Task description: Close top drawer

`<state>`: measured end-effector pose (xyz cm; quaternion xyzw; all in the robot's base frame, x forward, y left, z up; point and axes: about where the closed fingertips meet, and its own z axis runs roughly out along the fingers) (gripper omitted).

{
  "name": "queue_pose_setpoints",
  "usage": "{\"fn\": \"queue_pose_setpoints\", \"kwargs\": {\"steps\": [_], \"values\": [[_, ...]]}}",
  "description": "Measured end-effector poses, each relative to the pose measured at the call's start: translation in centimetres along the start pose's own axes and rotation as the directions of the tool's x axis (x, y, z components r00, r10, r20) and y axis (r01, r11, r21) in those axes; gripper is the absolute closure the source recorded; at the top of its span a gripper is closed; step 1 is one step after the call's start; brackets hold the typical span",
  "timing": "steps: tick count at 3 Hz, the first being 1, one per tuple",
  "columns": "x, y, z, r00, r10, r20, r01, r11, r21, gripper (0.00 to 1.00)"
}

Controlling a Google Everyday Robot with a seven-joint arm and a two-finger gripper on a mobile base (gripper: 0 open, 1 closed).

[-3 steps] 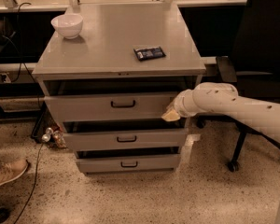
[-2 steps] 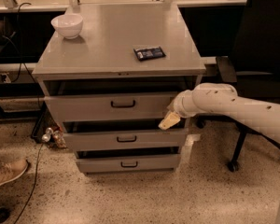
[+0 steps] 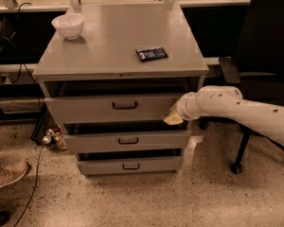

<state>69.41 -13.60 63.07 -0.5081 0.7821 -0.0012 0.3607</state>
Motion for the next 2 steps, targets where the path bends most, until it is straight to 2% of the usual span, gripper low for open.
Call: {"fn": "queue_pose_setpoints", "kwargs": {"steps": [1,2], "values": [[0.7,-0.4,-1.9,1.000,0.027,-0.007,-0.026,0.9976,0.064,0.64],[1.8,-1.8,-5.4,0.998,0.063,-0.014,-0.060,0.9829,0.174,0.87]]}}
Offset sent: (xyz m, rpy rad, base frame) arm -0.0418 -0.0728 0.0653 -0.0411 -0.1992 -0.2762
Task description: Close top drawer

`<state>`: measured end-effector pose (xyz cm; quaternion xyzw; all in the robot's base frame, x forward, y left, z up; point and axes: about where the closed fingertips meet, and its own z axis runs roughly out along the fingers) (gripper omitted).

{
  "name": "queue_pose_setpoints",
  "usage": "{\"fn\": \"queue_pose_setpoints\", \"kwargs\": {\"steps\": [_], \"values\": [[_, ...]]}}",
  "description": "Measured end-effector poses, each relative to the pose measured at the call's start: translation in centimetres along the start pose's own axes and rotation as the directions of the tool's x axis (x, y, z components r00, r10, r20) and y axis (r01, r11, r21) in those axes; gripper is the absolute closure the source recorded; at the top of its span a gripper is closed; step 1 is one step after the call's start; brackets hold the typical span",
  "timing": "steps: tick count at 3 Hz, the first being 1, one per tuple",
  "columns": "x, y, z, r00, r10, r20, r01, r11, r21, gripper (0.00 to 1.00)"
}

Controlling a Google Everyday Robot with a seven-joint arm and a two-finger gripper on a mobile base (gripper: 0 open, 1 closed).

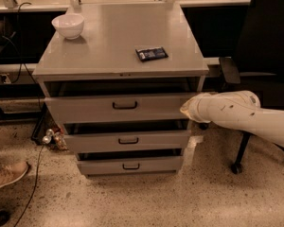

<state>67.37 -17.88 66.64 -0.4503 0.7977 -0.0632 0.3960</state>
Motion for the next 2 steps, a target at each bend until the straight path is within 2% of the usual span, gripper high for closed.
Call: {"fn": "queue_pose_setpoints", "kwargs": {"steps": [1,2], "values": [[0.9,-1.9,-2.7,1.000,0.017,-0.005,-0.016,0.9966,0.080,1.00],[1.5,-3.0,-4.2,0.999,0.046,0.002,-0.045,0.9917,0.120,1.00]]}}
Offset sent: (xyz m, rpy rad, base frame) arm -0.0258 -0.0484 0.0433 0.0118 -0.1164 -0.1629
